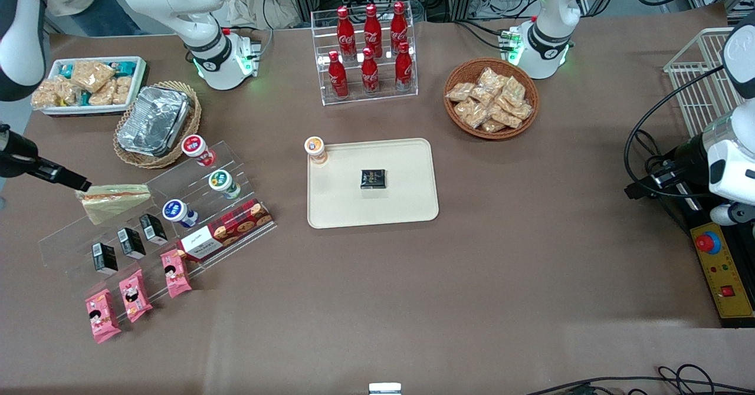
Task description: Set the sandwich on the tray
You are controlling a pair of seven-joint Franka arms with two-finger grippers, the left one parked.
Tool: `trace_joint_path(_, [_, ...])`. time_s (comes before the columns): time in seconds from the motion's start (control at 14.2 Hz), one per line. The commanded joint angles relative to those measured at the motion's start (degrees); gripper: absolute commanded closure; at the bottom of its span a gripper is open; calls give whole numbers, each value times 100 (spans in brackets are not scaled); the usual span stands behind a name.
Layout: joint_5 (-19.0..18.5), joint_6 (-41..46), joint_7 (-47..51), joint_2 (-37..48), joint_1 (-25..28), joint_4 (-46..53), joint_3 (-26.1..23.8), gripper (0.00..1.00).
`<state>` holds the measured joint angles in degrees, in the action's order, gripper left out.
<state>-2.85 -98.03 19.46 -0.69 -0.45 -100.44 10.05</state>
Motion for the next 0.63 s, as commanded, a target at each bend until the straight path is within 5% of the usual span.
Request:
trace_joint_path(0.0, [-93, 135, 1380, -19, -34, 77, 32, 0])
trace_joint_path(0.28, [-111, 117, 3044, -317, -34, 16, 32, 0])
trace_joint_path(0.56, [-278, -408, 3108, -397, -164, -430, 49, 0])
